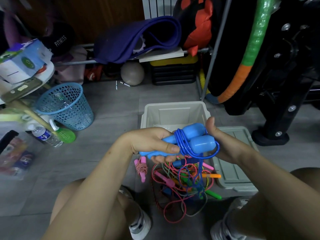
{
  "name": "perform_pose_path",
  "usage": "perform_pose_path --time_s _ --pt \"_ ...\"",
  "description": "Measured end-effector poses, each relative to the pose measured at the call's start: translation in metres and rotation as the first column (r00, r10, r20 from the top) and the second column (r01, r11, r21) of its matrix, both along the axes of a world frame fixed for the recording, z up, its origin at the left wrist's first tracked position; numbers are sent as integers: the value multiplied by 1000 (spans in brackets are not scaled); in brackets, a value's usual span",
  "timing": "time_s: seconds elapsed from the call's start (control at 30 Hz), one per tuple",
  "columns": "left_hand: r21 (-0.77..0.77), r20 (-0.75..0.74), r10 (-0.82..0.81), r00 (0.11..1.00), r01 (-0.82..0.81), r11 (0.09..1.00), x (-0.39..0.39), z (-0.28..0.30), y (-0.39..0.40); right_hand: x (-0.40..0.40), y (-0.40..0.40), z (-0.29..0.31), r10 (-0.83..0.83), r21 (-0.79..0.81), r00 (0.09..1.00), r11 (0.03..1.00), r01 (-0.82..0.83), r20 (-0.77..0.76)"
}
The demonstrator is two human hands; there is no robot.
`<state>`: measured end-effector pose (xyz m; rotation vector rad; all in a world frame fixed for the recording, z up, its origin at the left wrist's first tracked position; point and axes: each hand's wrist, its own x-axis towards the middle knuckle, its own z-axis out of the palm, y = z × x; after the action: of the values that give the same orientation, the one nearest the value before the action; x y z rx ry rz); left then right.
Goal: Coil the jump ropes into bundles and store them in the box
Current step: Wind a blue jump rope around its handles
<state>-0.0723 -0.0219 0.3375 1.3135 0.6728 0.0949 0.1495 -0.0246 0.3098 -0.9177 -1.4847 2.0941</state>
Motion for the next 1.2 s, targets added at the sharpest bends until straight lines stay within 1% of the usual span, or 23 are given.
perform_pose_path --time_s 0.13,0.23,0.3,0.37,0.43,0.5,0.53,0.6,0.73,0.8,0.87,1.0,1.03,1.1,1.2 --pt "4 16 125 992 -125 992 -2 -5 4 -1 -3 4 -60 43 993 997 64 -100" --pt "-4 34 239 970 -239 971 2 -8 7 -1 -3 -1 -110 179 992 977 118 -54" --pt "21 28 301 953 -302 953 7 -9 6 -2 -5 2 -118 259 993 958 120 -24" --pt "67 -2 366 931 -365 929 11 -10 6 -4 -5 2 -156 290 988 946 146 14" --pt "110 -37 402 915 -396 911 15 -11 6 -7 -4 -1 -250 311 967 923 226 38" --pt "150 -79 408 910 -393 907 18 -12 7 -12 -5 -5 -319 293 948 908 300 16" --pt "154 -92 411 907 -395 906 19 -12 7 -14 -5 -7 -344 255 939 907 336 -13" --pt "129 -102 426 899 -413 902 20 -9 6 -15 -5 -7 -387 197 920 899 392 -66" --pt "159 -157 400 903 -376 913 13 -5 6 -16 0 -8 -485 168 870 854 493 -88" --pt "190 -129 469 873 -443 876 14 -7 4 -18 1 -10 -521 126 845 837 533 -119" --pt "192 -67 570 819 -550 813 17 -8 3 -20 1 -9 -541 82 826 826 557 -160" --pt "158 54 666 744 -665 730 20 -9 0 -27 2 -8 -608 21 774 784 621 -178" --pt "173 66 686 724 -686 707 22 -10 -2 -29 1 -9 -629 7 759 769 639 -170" --pt "257 57 704 708 -692 675 26 -13 -4 -31 -1 -11 -639 2 754 763 647 -153" --pt "345 50 682 729 -654 673 25 -12 -3 -31 -3 -8 -580 15 799 808 589 -163"
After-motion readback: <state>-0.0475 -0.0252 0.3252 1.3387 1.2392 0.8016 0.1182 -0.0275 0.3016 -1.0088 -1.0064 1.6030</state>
